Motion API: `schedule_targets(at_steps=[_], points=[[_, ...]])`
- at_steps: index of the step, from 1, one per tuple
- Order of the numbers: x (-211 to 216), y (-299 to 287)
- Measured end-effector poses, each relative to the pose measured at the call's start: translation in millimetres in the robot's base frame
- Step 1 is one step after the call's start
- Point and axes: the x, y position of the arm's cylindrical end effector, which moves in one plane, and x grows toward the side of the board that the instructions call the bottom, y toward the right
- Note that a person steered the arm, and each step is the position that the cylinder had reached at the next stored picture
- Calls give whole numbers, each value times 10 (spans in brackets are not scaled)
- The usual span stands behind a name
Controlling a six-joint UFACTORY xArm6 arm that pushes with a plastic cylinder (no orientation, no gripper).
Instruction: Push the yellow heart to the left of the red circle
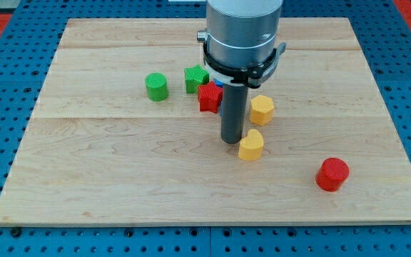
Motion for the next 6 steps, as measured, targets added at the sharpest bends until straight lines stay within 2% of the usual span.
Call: schedule_targets(at_steps=[2, 3, 4, 5, 6], points=[[274, 644], [345, 654], [289, 250], [463, 415], [427, 724]])
